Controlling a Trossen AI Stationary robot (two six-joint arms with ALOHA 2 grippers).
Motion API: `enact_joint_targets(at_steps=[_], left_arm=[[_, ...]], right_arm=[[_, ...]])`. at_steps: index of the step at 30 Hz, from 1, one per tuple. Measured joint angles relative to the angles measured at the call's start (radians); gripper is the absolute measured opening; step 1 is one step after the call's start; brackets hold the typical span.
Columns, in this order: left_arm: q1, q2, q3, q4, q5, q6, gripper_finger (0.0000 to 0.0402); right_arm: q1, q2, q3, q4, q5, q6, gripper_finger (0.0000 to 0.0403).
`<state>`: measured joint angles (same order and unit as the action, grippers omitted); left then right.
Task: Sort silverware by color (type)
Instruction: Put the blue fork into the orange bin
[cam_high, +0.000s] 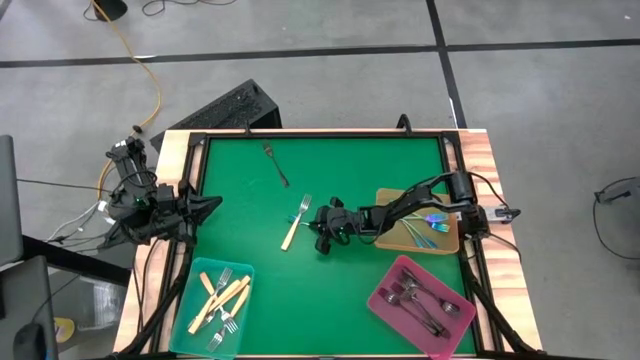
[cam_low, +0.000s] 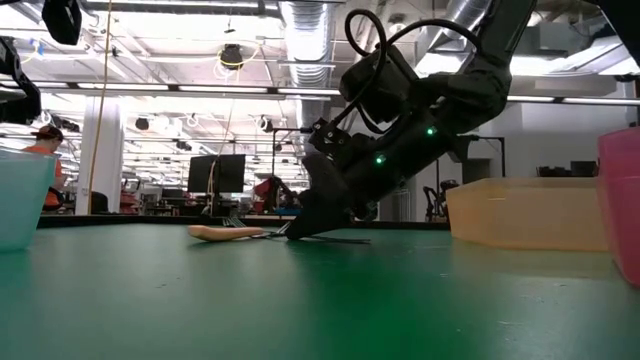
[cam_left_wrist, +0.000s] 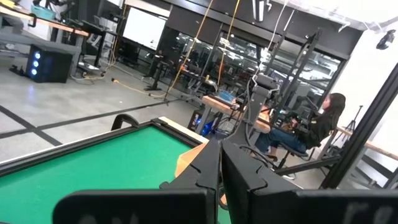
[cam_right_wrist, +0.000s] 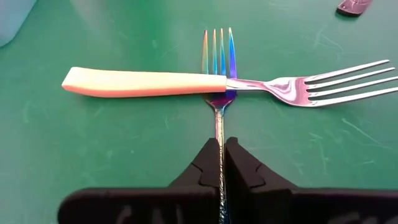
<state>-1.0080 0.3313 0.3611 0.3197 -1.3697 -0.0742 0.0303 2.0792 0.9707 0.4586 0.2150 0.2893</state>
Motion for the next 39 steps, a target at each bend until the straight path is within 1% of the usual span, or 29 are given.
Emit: enact_joint_targets(at_steps=[8,12,15,20,26,30,32,36,39], left_arm=[[0.0,0.0,0.0,0.0,0.0,-0.001,0.0],[0.0,0.0,0.0,0.0,0.0,-0.002,0.0],[0.0,0.0,0.0,0.0,0.0,-0.002,0.0],[0.0,0.0,0.0,0.0,0.0,-0.002,0.0],[0.0,0.0,0.0,0.0,0.0,-0.002,0.0],[0.0,0.0,0.0,0.0,0.0,-0.002,0.0],[0.0,0.0,0.0,0.0,0.0,-0.002,0.0],[0.0,0.0,0.0,-0.001,0.0,-0.002,0.0],[0.0,0.0,0.0,-0.001,0.0,-0.002,0.0]], right_arm=[[0.001,-0.03,0.006,-0.022,-0.009,-0.001,0.0026],[0.001,-0.053,0.032,-0.059,-0.011,-0.045,0.0025],[0.0,-0.061,0.084,-0.121,0.014,-0.089,0.0025],[0.003,-0.062,0.193,-0.315,0.087,-0.184,0.0025],[0.003,-0.063,0.267,-0.469,0.231,-0.268,0.0025],[0.003,-0.064,0.306,-0.53,0.333,-0.34,0.0025],[0.006,-0.064,0.314,-0.553,0.399,-0.376,0.0025],[0.023,-0.064,0.32,-0.552,0.57,-0.483,0.0025],[0.033,-0.064,0.32,-0.557,0.645,-0.544,0.0025]])
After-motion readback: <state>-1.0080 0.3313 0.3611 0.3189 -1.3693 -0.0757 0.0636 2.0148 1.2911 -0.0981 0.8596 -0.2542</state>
